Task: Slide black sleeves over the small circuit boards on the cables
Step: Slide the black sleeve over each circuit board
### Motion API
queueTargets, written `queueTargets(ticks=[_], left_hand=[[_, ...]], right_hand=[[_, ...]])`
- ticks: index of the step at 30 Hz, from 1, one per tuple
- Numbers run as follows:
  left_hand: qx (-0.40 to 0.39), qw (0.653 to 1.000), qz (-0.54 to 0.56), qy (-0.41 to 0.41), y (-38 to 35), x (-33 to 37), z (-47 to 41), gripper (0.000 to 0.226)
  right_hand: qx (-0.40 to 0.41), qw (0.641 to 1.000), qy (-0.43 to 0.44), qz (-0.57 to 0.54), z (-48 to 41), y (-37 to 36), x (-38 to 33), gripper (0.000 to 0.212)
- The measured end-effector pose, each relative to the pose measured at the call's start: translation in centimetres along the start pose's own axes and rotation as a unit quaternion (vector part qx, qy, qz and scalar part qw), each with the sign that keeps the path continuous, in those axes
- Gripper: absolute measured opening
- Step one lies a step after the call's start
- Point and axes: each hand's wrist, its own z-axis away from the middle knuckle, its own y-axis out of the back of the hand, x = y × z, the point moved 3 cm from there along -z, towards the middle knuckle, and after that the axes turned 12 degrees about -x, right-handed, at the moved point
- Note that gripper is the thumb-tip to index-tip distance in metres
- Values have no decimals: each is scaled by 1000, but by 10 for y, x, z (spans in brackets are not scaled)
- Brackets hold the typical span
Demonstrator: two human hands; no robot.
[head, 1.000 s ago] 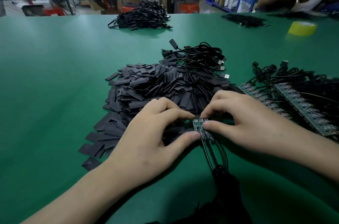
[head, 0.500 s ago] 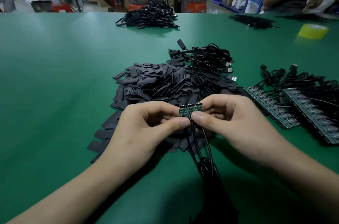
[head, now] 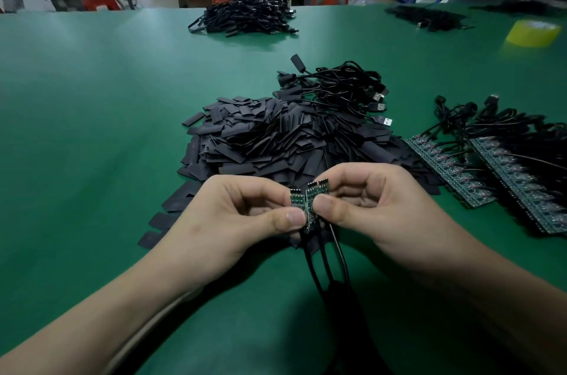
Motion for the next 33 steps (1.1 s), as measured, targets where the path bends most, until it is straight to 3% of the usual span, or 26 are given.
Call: queueTargets(ticks=[6, 10, 12, 14, 16, 19, 21, 22, 24, 25, 26, 29, 31, 33], left_hand=[[42, 999, 13, -14, -2, 1, -2, 8], [71, 994, -68, -54, -5, -1, -1, 11], [75, 984, -146, -73, -4, -1, 0, 11], [81, 966, -233, -82, -3, 0, 3, 13], [92, 959, -255, -83, -1, 0, 4, 12], [95, 957, -258, -93, 0, 0, 3, 11], [90, 956, -262, -100, 0, -1, 3, 11], [88, 955, -263, -103, 0, -1, 4, 11], [90, 955, -262, -108, 0, -1, 4, 15], [90, 955, -260, -110, 0, -1, 4, 20], [88, 955, -261, -111, 0, -1, 4, 26], [82, 949, -277, -125, 0, 0, 4, 32], [85, 948, -277, -131, 0, 1, 5, 31], [89, 948, -274, -133, -1, 2, 5, 28]], right_hand=[[17, 991, 1, -135, 0, 4, 3, 15], [29, 968, 63, -243, 1, 9, -10, 7], [-5, 951, 94, -294, 3, 10, -17, 8], [-93, 920, 116, -362, 5, 12, -25, 11], [-164, 865, 120, -458, 7, 18, -31, 15], [-169, 790, 107, -580, 10, 42, -33, 19], [-201, 779, 88, -587, 11, 53, -35, 17], [-210, 813, 65, -540, 10, 56, -34, 16], [-173, 939, 5, -298, 6, 60, -29, 19], [-149, 974, -38, -166, 5, 63, -22, 21], [-120, 987, -85, -63, 4, 66, -14, 22], [-85, 965, -177, 173, 2, 67, 1, 15], [-49, 906, -178, 381, 0, 66, -3, 12], [-1, 844, -136, 519, 2, 62, -15, 25]])
